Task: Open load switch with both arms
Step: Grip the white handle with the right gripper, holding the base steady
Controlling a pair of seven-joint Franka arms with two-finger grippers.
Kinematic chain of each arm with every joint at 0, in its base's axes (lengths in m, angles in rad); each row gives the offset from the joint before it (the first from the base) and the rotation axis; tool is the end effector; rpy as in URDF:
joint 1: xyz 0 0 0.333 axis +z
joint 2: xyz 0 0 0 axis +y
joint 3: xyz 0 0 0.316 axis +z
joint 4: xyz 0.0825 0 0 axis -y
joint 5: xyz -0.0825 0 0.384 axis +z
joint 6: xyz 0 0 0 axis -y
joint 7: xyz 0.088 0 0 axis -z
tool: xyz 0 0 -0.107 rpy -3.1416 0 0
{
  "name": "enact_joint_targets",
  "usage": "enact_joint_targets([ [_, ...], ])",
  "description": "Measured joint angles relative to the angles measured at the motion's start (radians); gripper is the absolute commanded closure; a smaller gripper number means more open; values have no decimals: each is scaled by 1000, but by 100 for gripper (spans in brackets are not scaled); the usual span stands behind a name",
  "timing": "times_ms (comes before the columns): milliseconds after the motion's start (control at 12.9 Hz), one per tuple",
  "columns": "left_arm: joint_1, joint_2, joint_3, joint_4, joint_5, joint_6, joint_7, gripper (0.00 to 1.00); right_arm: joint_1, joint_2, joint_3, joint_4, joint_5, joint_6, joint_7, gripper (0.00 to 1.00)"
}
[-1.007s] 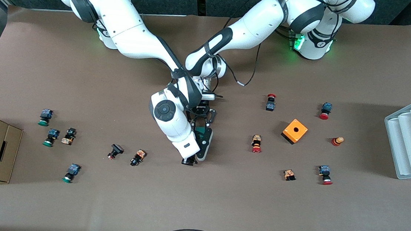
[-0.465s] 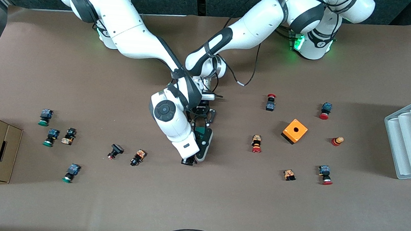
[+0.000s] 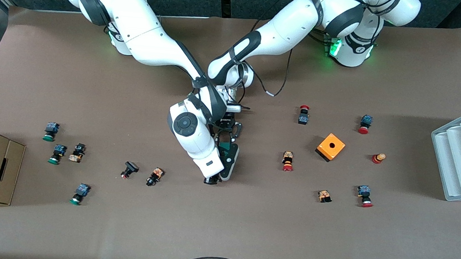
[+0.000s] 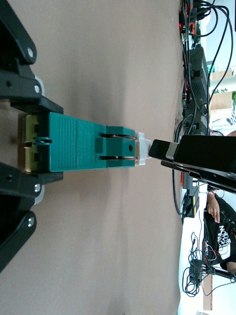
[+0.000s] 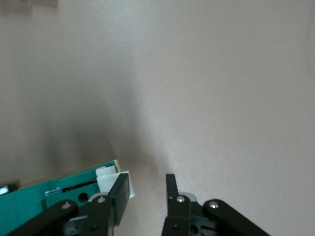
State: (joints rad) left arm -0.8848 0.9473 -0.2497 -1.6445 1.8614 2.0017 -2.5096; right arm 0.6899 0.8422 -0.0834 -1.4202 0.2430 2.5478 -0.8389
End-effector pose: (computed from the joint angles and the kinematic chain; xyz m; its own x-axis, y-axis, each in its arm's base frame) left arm 0.3430 -0.5633 0.0724 0.3827 0.0337 0.9233 0.0447 -0.9988 0.0179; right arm 0.6129 0.4386 0.2240 0.2398 0.9303 0.2776 0.9517 -0.2818 0.1221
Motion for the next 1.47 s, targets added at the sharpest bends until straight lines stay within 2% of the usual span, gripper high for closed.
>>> enact_joint_targets([
  [542,0,0,0,0,0,0,0,51,0,0,0,-1,0,0,10,62],
  [620,0,0,0,0,0,0,0,51,0,0,0,-2,0,0,12,60],
  [697,0,0,0,0,0,0,0,51,0,0,0,-3,0,0,15,52],
  [1007,0,0,0,0,0,0,0,51,0,-1,-1,-14,0,-2,55,42],
  [1317,0,0,0,0,0,0,0,51,3,-1,-1,-15,0,-14,64,45],
  [1472,0,0,0,0,0,0,0,51,7,-2,-1,-15,0,-16,65,56],
])
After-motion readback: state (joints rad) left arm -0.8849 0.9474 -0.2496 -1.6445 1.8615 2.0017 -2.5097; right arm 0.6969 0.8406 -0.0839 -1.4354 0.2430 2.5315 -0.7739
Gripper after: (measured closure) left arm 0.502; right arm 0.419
